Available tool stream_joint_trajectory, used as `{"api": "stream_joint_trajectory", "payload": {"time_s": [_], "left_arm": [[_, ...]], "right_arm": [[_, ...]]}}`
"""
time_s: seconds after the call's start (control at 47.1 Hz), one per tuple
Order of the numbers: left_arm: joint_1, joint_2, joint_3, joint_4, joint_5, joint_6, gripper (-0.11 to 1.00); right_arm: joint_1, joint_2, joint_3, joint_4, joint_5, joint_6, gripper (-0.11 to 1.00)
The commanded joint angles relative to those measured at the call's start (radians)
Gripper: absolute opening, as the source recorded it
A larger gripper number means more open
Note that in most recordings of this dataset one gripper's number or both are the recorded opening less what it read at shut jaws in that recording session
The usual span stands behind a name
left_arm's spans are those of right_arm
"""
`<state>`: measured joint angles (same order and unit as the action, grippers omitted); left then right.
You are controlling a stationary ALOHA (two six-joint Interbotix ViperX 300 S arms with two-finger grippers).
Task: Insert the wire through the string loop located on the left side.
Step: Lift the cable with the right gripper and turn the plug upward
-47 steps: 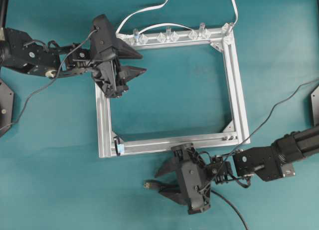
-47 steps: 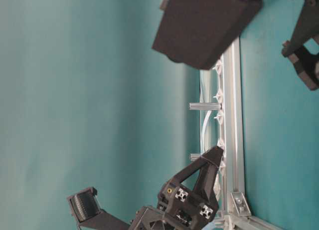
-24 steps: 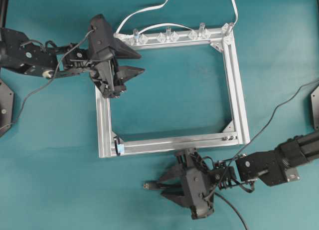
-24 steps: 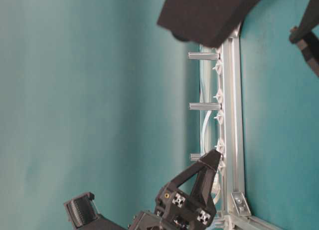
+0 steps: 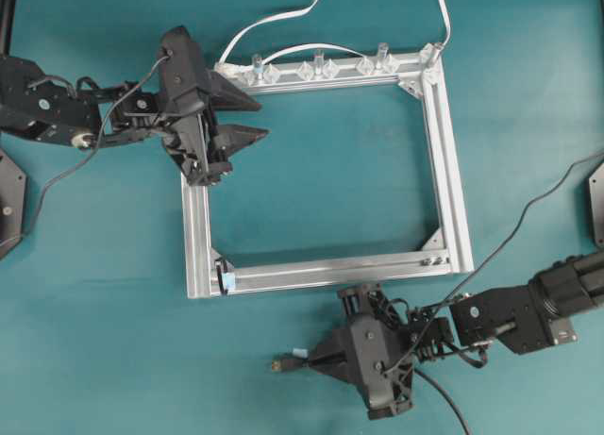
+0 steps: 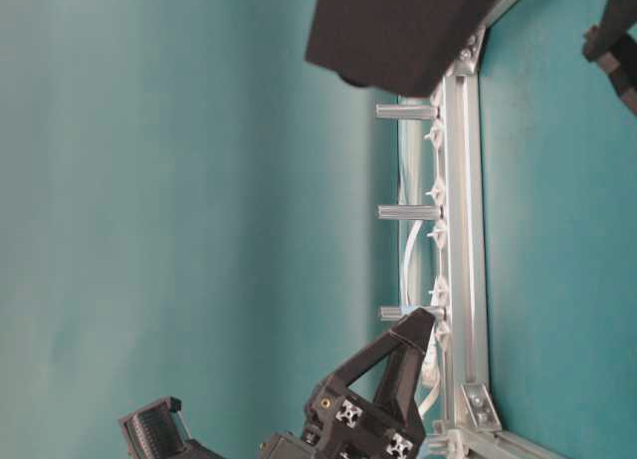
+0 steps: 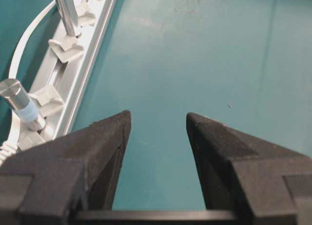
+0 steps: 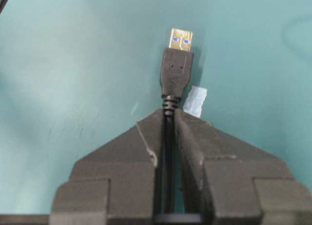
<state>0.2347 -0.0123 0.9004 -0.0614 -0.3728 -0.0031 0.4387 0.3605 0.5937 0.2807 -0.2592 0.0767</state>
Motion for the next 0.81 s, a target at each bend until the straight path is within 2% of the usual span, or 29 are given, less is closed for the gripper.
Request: {"api": "stream_joint_trajectory", "payload": {"time_s": [0.0, 0.786], "left_arm": [[-0.003, -0.021, -0.011, 0.003, -0.005, 0.008, 0.53], [-0.055, -0.023, -0.012, 0.003, -0.005, 0.006, 0.53]], "right_arm": [[0.023, -0.008, 0.006, 0.002, 0.034, 0.005, 0.1], [0.009, -0.077, 0.002, 0.0, 0.015, 0.002, 0.1]]}}
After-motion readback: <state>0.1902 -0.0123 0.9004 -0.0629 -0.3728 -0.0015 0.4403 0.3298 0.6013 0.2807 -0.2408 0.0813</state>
